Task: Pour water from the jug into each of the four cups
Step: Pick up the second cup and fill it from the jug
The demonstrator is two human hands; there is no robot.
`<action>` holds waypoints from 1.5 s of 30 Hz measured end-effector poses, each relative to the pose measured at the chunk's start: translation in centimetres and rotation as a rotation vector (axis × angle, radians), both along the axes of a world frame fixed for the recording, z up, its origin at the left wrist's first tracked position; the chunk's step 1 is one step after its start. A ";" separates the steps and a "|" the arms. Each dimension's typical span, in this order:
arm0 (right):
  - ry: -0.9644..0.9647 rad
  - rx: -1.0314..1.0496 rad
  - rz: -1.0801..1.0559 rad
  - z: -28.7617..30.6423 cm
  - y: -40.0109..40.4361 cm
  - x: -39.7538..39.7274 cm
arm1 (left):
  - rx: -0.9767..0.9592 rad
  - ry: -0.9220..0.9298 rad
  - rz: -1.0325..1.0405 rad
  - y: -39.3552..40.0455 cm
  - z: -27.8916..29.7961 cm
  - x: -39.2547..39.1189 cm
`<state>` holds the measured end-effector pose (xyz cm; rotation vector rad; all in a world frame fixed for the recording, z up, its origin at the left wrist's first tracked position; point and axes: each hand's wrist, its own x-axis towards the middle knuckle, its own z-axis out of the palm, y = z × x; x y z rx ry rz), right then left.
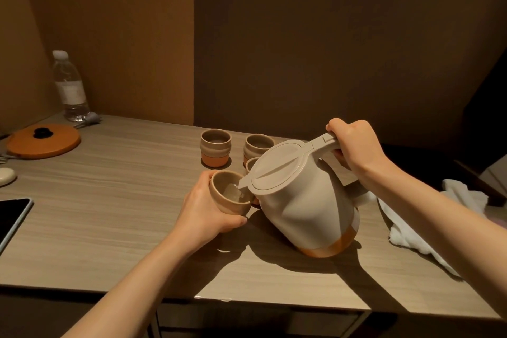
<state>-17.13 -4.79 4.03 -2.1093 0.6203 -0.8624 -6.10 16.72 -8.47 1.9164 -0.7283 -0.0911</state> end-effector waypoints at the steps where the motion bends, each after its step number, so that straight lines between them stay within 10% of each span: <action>1: 0.000 0.002 0.000 -0.1 -0.1 -0.1 | -0.005 0.006 -0.003 0.0 0.0 -0.1; 45: -0.251 0.424 -0.189 -3.5 -4.0 -5.4 | -0.218 0.130 0.157 -1.0 1.1 -1.2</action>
